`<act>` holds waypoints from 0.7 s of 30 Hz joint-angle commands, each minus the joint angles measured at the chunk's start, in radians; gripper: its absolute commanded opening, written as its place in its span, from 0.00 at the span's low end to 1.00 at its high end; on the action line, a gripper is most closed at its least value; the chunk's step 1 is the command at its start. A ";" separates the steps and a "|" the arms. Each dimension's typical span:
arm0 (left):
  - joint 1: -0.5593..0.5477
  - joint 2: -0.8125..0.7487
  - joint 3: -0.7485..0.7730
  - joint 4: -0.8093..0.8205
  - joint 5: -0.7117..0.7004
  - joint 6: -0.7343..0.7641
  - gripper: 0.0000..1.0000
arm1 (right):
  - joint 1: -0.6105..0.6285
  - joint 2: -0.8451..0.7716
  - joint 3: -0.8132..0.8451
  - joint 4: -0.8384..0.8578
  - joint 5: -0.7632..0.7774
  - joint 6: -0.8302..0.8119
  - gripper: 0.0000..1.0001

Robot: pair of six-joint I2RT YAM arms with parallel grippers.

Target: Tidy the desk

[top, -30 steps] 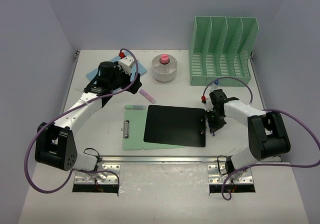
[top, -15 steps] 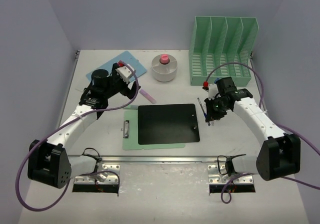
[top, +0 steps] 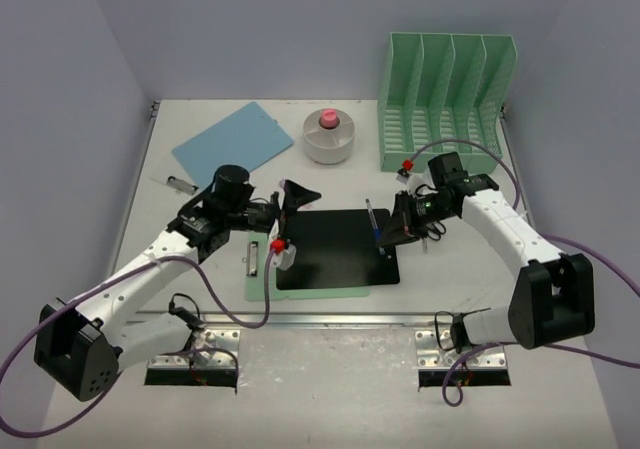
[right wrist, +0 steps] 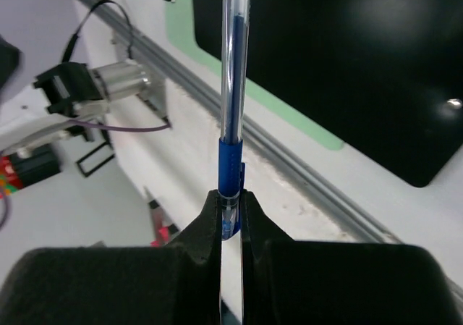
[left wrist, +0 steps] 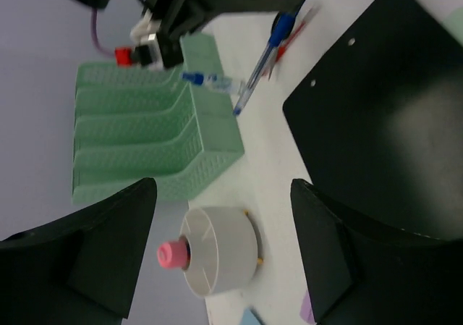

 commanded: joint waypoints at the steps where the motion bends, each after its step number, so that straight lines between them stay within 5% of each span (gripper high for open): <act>1: -0.120 0.000 0.024 -0.136 0.100 0.296 0.71 | 0.005 0.012 -0.010 0.055 -0.167 0.148 0.01; 7: -0.295 0.107 0.108 -0.260 0.057 0.387 0.54 | 0.005 0.035 0.015 -0.009 -0.103 0.250 0.01; 21: -0.516 0.378 0.384 -0.386 -0.107 0.316 0.43 | 0.018 0.119 0.039 -0.083 -0.055 0.299 0.01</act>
